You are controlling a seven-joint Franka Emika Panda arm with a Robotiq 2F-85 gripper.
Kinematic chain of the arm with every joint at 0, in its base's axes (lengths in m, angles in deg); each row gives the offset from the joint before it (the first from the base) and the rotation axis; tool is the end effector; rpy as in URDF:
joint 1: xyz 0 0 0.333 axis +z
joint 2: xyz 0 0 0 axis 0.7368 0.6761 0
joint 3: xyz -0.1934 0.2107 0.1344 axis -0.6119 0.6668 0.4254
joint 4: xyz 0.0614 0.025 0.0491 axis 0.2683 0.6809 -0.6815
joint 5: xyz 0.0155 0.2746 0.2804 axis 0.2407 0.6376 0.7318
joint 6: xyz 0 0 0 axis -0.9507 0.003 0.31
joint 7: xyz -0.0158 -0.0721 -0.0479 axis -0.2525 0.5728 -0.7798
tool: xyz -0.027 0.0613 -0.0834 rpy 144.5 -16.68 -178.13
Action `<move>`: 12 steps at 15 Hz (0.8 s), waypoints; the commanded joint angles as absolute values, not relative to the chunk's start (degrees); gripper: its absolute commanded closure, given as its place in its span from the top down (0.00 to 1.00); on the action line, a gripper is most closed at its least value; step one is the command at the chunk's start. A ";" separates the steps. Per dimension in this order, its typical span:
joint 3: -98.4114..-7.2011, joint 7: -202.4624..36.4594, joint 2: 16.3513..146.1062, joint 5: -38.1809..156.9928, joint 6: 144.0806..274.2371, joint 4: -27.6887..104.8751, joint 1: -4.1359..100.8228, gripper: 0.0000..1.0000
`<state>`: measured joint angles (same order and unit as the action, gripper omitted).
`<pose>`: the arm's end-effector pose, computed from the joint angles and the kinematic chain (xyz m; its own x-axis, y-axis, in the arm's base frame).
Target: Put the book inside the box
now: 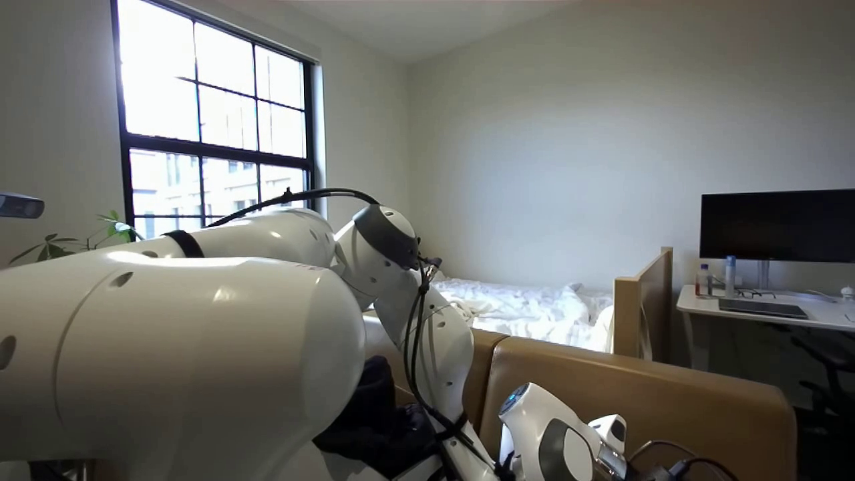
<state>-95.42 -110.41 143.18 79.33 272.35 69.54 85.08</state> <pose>0.5014 -0.1679 0.0172 0.8629 0.4982 -0.0847 0.3759 -0.5207 0.7666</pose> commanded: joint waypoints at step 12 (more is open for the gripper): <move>-106.58 -112.02 149.90 83.02 272.78 67.42 86.61 1.00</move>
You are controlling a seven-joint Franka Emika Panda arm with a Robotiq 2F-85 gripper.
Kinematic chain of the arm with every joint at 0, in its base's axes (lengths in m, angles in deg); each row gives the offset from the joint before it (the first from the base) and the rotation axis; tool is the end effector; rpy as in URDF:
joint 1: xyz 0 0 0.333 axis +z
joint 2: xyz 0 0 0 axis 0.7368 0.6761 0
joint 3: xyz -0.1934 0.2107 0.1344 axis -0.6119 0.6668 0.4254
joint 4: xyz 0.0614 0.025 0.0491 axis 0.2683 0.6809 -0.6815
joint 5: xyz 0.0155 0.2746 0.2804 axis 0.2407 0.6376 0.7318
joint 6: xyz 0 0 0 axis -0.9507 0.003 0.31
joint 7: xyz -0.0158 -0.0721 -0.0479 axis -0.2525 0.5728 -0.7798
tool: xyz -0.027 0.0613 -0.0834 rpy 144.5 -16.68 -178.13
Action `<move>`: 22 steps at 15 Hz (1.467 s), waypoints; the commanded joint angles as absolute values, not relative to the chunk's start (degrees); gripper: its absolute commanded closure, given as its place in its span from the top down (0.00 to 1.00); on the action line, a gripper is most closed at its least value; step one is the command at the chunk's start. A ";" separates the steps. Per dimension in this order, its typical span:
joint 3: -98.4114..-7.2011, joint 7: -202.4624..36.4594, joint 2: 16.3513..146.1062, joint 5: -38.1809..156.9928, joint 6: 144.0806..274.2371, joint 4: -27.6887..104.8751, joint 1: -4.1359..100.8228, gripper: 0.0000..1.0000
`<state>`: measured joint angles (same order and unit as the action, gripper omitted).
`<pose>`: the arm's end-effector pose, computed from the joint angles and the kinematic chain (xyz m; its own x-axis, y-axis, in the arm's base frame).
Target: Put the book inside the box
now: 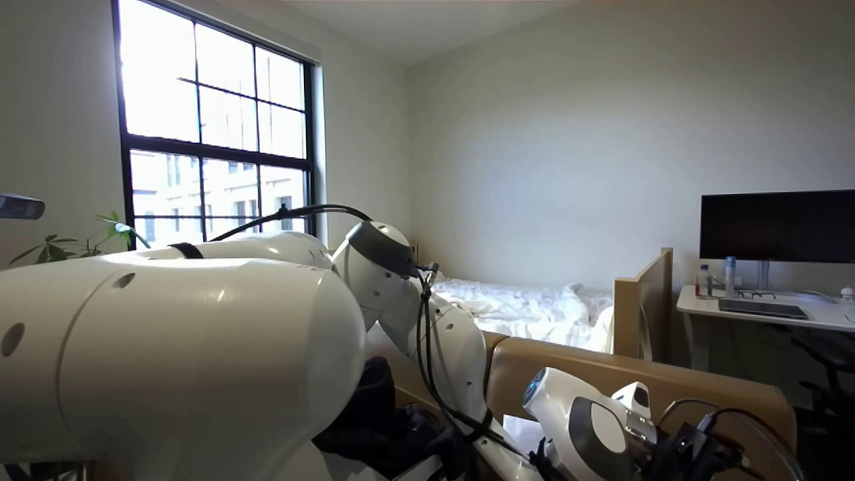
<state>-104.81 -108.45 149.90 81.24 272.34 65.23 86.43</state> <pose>0.5356 -0.2091 0.0646 0.8620 0.5010 -0.0771 0.2998 -0.3811 0.8746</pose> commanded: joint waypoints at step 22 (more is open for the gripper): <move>-104.05 -100.98 143.05 73.78 272.35 62.82 79.14 1.00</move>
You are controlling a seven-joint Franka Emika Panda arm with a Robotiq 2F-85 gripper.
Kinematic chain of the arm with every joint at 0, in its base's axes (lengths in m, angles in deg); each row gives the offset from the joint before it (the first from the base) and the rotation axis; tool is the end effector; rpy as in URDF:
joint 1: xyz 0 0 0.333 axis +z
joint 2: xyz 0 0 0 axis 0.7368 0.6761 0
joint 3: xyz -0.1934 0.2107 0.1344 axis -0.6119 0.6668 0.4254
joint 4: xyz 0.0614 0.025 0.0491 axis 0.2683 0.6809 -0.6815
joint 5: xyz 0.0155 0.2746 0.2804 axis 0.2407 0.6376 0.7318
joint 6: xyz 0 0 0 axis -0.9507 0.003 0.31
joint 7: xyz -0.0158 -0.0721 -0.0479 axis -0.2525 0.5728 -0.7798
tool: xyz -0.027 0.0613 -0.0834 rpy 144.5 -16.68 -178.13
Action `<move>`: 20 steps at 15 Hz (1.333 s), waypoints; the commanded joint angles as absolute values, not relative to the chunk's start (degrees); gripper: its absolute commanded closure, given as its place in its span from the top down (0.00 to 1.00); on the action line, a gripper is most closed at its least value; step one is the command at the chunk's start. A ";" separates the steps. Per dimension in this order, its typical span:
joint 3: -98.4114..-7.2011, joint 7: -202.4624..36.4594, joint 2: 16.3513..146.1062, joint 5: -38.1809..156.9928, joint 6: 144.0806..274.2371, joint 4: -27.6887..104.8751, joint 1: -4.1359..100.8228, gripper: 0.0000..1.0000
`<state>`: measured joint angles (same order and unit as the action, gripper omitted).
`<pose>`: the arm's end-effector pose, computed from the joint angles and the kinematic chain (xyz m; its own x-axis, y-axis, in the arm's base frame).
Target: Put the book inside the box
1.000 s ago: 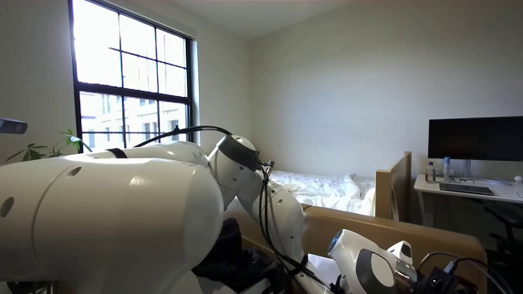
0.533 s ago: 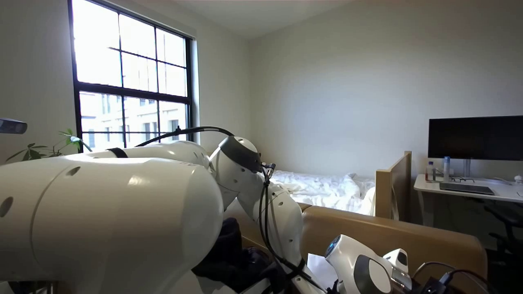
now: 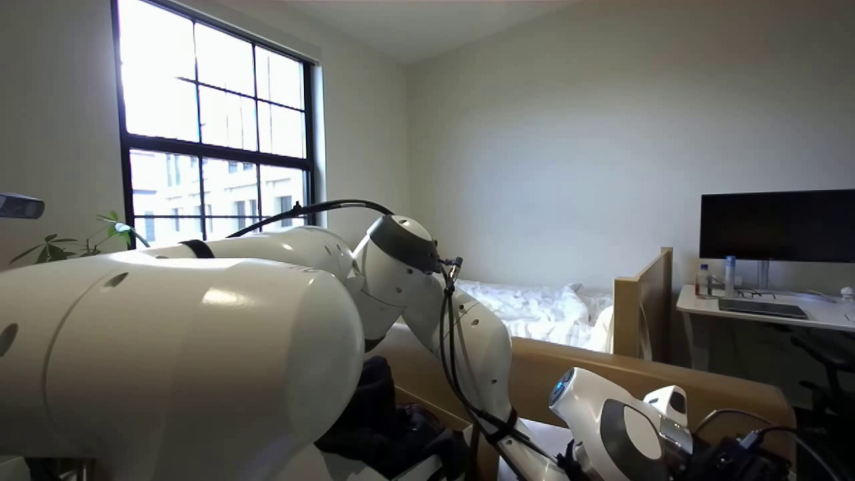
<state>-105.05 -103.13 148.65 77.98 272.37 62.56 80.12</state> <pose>0.5356 -0.2500 0.0688 0.9044 0.4267 0.0079 0.2042 -0.4489 0.8699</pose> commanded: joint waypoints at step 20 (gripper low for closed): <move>-99.58 -104.74 132.42 58.66 272.90 73.47 78.64 1.00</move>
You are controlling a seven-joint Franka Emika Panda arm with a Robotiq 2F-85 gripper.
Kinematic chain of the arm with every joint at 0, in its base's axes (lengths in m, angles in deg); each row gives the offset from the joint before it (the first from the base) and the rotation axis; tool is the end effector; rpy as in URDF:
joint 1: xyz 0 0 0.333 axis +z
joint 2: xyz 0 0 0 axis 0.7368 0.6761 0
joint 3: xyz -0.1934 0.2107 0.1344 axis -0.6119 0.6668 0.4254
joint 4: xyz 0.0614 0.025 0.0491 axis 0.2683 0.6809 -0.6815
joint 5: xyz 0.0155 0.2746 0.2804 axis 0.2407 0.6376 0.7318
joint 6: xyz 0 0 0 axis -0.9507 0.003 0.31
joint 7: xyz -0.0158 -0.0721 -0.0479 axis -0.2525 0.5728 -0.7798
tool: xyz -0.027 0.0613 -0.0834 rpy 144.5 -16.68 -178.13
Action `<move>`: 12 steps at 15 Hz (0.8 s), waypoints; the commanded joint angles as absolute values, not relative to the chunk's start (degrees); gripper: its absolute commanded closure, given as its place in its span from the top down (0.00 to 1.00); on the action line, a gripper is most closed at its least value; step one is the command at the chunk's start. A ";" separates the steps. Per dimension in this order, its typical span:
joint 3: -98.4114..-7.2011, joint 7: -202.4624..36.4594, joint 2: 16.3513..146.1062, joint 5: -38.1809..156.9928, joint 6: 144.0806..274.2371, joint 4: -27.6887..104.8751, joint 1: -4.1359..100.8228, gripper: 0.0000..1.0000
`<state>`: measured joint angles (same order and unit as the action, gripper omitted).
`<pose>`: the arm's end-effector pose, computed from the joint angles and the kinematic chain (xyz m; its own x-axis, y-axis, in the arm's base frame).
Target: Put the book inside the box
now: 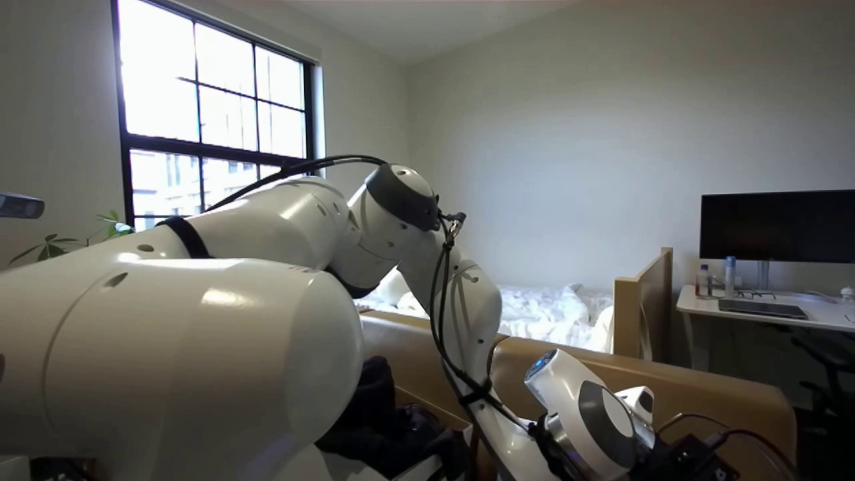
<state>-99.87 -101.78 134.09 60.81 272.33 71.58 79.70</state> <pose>0.5118 -0.2004 0.0692 0.8740 0.4841 -0.0421 0.3541 -0.5751 0.7375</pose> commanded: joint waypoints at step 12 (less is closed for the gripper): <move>-100.09 -105.45 138.87 59.33 272.89 70.15 79.57 1.00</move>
<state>-99.62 -104.31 136.55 59.20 272.33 71.85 79.62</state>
